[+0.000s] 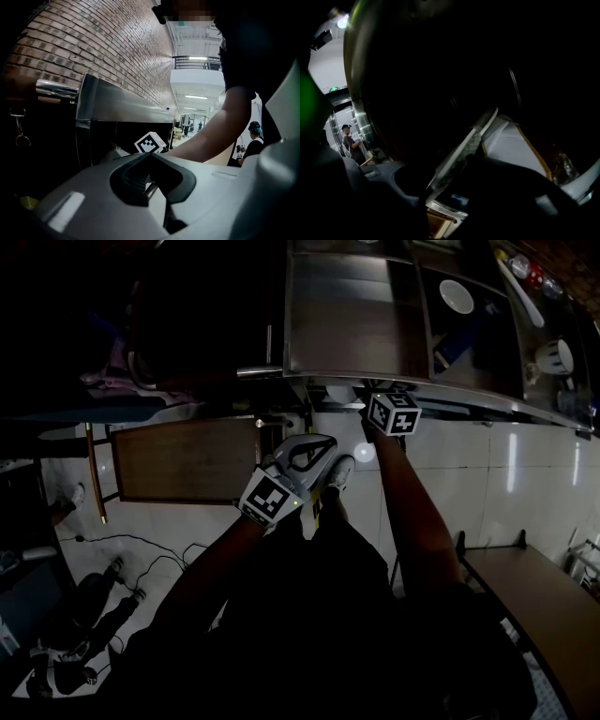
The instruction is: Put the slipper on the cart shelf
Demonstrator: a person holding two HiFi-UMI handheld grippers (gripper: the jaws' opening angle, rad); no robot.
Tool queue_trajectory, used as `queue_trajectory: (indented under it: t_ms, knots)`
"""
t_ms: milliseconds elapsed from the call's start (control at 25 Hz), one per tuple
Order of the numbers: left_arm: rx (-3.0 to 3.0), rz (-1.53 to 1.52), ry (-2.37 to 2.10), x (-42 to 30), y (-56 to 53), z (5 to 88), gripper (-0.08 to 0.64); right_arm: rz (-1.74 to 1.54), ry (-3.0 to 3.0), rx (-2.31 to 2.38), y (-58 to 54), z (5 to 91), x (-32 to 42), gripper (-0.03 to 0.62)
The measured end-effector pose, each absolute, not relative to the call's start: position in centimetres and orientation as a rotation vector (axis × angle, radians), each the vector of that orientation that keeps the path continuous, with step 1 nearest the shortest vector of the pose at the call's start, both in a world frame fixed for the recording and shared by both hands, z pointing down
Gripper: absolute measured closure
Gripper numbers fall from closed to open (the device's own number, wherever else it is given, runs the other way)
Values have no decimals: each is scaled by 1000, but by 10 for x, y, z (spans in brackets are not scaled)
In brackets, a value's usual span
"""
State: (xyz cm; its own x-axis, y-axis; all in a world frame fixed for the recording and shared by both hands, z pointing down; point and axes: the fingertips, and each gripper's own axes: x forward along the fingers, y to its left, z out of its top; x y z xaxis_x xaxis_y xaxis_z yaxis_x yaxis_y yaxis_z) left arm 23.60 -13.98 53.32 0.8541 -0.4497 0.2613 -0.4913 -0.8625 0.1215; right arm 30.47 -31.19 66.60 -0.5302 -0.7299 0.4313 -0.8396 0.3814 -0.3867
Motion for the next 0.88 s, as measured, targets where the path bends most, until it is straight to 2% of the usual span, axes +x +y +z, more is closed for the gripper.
queue_trajectory:
  t_ms: [400, 880]
  knots:
    - [2858, 315, -733, 237, -143, 527, 560, 609, -2331, 1456, -303, 664, 317, 240]
    - [2881, 254, -722, 229, -135, 509, 560, 491, -2352, 1466, -258, 617, 314, 230]
